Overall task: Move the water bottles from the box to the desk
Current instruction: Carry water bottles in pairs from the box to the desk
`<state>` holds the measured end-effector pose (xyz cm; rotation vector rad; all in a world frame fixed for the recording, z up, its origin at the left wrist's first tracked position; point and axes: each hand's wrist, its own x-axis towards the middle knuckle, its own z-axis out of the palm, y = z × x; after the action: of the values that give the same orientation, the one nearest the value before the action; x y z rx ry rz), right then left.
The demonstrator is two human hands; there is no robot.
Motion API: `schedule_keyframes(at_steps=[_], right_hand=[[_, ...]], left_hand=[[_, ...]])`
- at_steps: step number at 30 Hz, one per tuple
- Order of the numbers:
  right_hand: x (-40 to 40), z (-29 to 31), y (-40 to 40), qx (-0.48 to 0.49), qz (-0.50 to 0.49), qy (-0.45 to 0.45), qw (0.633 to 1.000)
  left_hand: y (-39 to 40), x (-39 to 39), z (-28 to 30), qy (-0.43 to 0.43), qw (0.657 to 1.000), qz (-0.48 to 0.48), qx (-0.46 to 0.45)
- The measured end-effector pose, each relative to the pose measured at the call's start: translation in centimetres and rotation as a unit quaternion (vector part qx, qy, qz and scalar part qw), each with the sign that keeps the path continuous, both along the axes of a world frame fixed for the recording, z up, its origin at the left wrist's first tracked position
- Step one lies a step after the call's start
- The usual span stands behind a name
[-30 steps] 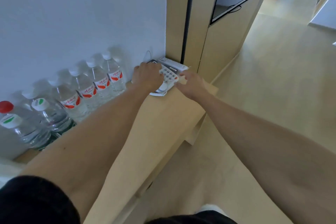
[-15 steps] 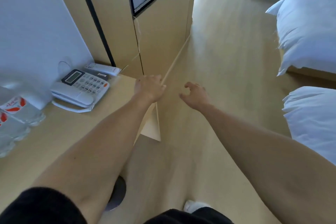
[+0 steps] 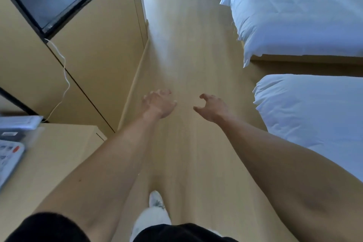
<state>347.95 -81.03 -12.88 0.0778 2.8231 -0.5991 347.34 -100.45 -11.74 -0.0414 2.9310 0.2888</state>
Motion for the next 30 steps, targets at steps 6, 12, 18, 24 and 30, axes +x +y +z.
schedule_keyframes(at_steps=[6,12,18,24,30], right_hand=[[-7.3,-0.4,1.7,0.023,-0.017,-0.016,0.999],[-17.4,0.7,1.5,0.060,-0.034,-0.035,0.997],[-26.9,2.7,0.4,0.095,-0.037,-0.020,0.995],[-34.0,2.8,0.5,0.101,-0.050,-0.026,0.993],[-41.5,1.5,2.2,0.110,-0.048,-0.039,0.992]], left_hand=[[1.4,-9.3,-1.5,-0.032,0.999,-0.032,0.002],[0.2,-21.3,-1.6,-0.050,0.997,-0.060,-0.007],[-0.1,-32.0,-0.1,-0.034,0.996,-0.081,-0.016],[1.5,-39.3,0.4,-0.043,0.992,-0.117,-0.023],[3.7,-46.5,-0.2,-0.057,0.990,-0.131,-0.012]])
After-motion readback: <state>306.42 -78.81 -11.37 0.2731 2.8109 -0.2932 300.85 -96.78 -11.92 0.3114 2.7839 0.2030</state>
